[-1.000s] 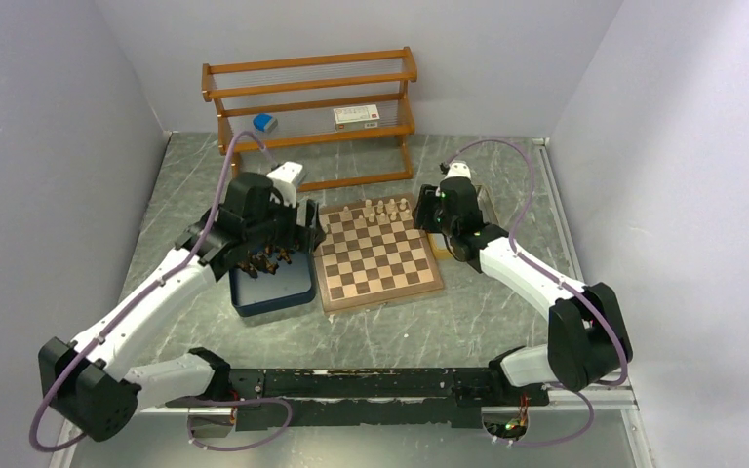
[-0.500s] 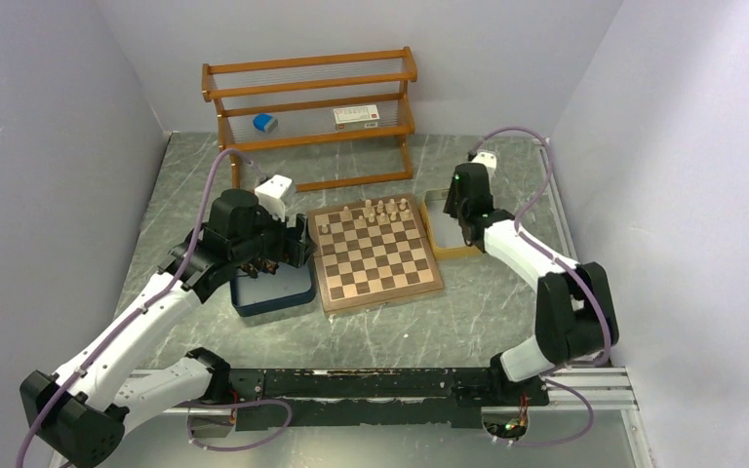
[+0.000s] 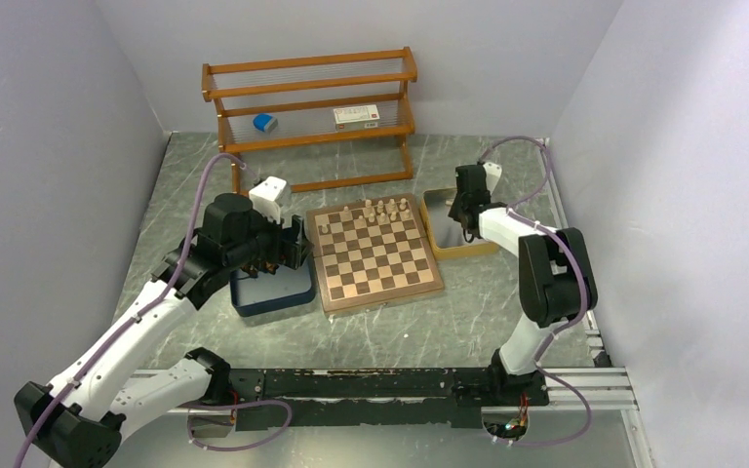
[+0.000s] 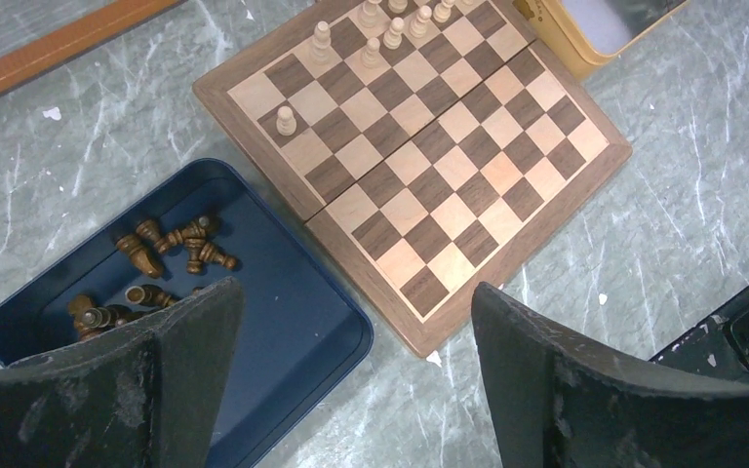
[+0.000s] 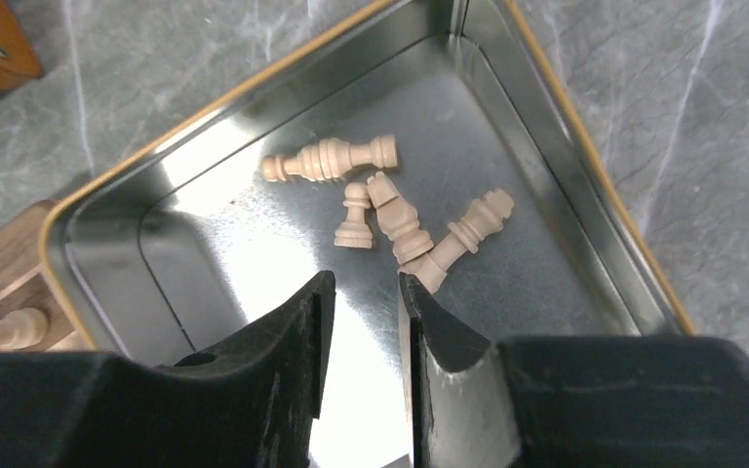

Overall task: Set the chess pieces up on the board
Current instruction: Pick up the chess piece from the storage box.

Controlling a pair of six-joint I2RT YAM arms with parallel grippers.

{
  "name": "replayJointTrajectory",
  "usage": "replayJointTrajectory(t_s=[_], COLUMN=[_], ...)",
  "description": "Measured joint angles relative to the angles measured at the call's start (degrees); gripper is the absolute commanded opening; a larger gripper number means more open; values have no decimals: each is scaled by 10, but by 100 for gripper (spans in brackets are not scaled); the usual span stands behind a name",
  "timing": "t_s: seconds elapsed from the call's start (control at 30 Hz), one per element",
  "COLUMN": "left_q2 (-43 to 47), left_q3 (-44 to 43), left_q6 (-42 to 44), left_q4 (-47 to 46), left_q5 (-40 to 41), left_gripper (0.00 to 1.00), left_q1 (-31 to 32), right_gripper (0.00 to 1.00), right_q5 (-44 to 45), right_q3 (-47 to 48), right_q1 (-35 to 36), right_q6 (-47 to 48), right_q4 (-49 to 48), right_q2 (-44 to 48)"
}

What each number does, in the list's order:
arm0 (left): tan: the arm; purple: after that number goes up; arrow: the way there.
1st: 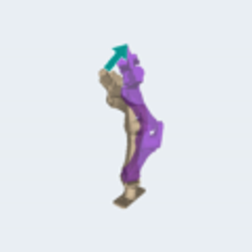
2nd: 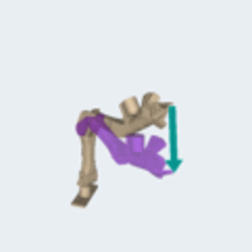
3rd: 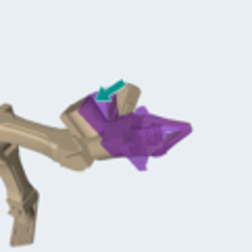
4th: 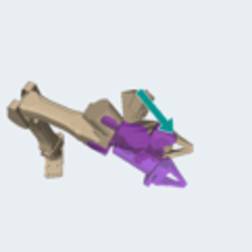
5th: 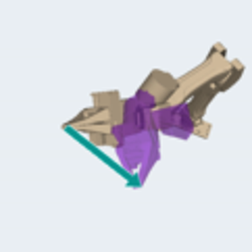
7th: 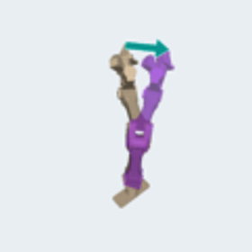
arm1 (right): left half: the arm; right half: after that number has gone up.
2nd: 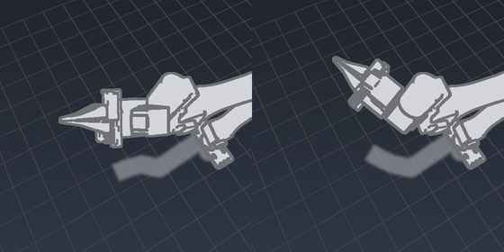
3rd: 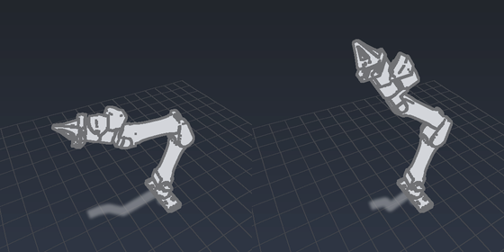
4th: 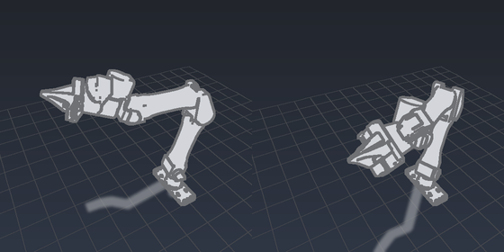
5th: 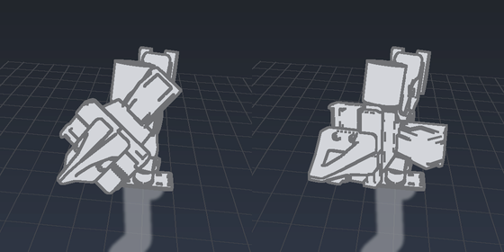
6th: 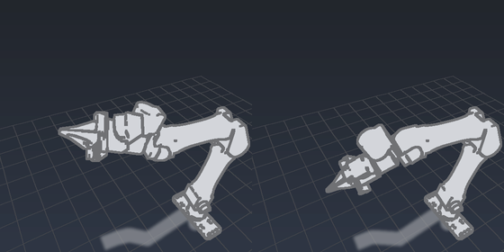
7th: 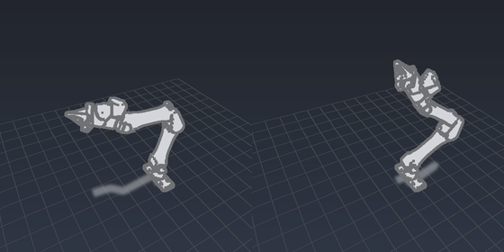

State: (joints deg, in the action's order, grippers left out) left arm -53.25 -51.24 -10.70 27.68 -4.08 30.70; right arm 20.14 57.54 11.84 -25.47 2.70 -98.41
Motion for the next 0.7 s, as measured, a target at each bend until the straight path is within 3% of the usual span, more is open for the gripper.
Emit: replayJointTrajectory(t_s=[0.7], left_q2=[10], left_q3=[2], left_q6=[0], left_q4=[0], left_q5=[18], left_gripper=[91], left_q1=[0], right_gripper=[35], right_q5=[-6], right_q3=[36], right_q1=[0], right_q6=[-17], right_q4=[-14], right_q2=[-81])
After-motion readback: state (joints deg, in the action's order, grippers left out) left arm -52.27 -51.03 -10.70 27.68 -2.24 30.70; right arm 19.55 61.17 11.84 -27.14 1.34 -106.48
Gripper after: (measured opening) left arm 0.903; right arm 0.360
